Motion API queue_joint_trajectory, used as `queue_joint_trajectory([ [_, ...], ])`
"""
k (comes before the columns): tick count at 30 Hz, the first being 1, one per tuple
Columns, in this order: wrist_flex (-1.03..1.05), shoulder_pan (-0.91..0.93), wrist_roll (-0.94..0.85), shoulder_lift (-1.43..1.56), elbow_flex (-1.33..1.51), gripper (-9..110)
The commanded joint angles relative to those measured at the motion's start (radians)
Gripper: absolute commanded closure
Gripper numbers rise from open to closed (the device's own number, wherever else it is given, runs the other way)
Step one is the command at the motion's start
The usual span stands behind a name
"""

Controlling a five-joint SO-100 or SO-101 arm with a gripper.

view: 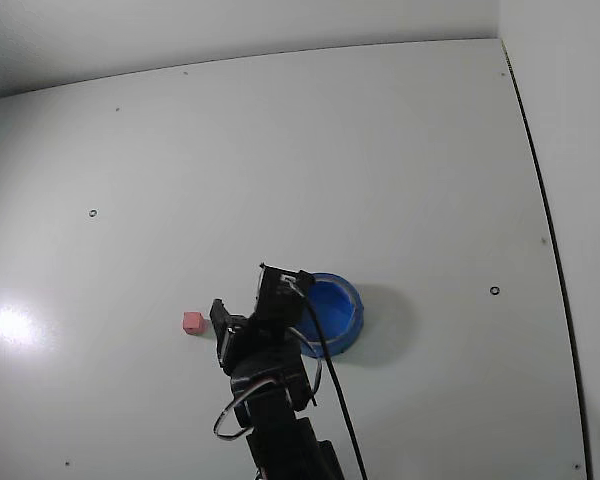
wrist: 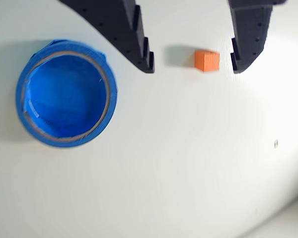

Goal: Grasp a block and put it in the bin.

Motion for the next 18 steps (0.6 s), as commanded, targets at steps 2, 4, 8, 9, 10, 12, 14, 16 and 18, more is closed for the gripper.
queue_joint_trajectory([
  [2,-0.006,-0.081,-0.014,-0.311,-0.206,79],
  [4,-0.006,-0.098,-0.017,-0.419,-0.268,79],
  [8,-0.006,-0.12,-0.021,-0.584,-0.388,79],
  [9,-0.006,-0.127,-0.021,-0.617,-0.419,79],
  [10,-0.006,-0.133,-0.021,-0.652,-0.448,79],
  [12,-0.006,-0.15,-0.017,-0.709,-0.505,79],
  [14,-0.006,-0.163,-0.014,-0.75,-0.554,79],
  [16,-0.006,-0.176,-0.012,-0.788,-0.592,79],
  [18,-0.006,-0.189,-0.012,-0.822,-0.623,79],
])
